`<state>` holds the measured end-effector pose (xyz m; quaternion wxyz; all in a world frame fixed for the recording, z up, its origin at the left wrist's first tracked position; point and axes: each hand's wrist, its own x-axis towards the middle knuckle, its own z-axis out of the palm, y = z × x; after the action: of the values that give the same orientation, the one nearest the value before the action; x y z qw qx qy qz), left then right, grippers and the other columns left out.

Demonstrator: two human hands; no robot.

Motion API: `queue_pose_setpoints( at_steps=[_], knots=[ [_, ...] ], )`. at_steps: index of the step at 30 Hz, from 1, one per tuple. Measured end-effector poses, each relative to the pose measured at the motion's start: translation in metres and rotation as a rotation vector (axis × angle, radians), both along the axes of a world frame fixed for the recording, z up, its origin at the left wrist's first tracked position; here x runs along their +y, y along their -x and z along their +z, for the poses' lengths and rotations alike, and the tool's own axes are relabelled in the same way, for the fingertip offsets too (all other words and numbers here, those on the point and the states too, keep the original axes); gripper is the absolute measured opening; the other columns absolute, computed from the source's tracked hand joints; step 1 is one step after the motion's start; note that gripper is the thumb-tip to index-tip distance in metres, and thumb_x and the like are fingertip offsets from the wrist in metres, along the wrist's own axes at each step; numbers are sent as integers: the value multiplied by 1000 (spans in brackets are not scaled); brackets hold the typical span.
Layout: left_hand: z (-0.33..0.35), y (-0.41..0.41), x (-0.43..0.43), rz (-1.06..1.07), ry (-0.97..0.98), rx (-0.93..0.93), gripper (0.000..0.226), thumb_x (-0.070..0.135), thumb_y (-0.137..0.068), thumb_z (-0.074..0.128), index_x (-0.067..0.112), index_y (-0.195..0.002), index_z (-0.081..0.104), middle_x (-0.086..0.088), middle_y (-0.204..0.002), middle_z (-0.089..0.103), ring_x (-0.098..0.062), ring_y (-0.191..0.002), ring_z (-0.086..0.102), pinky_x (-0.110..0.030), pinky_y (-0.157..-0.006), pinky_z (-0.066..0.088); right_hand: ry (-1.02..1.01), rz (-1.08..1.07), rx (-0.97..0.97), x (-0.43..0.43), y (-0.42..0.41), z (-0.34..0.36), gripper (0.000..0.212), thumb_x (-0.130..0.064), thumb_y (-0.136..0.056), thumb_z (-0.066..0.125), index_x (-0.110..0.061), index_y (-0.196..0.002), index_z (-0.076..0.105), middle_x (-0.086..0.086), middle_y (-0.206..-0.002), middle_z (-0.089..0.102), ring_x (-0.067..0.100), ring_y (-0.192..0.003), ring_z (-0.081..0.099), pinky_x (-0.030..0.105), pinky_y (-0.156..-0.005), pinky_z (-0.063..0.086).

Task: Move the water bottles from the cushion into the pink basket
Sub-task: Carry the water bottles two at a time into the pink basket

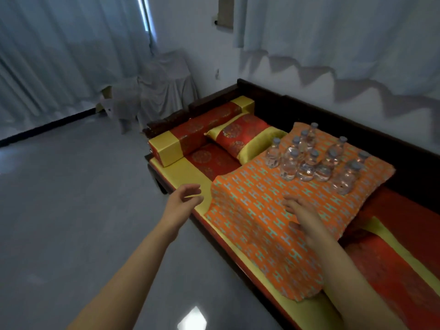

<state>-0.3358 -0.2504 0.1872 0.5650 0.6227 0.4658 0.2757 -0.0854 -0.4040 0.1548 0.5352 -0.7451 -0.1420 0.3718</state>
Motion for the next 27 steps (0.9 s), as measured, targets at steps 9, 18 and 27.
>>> queue_pose_setpoints(
  at_steps=[9,18,27],
  knots=[
    [-24,-103,144,-249,58,10,28,12,-86,67,20,-112,64,1,-112,67,-15,-103,62,-32,-85,51,-12,-280,5,84,-53,-15,16,-19,-86,66,-23,-101,67,1,-102,65,17,-96,57,33,-72,44],
    [-53,-232,232,-458,92,69,30,1,-87,63,8,-116,62,-8,-108,68,-8,-83,62,-8,-57,48,-16,-468,34,138,-142,-50,19,-9,-85,66,-16,-102,66,3,-97,65,9,-78,57,25,-62,41],
    [-102,-353,268,-698,196,170,35,0,-81,69,13,-113,61,-7,-111,67,-7,-85,62,-16,-68,51,60,-551,-28,177,-194,-103,46,12,-76,71,-6,-116,55,11,-119,58,13,-87,60,15,-62,53]
  ],
)
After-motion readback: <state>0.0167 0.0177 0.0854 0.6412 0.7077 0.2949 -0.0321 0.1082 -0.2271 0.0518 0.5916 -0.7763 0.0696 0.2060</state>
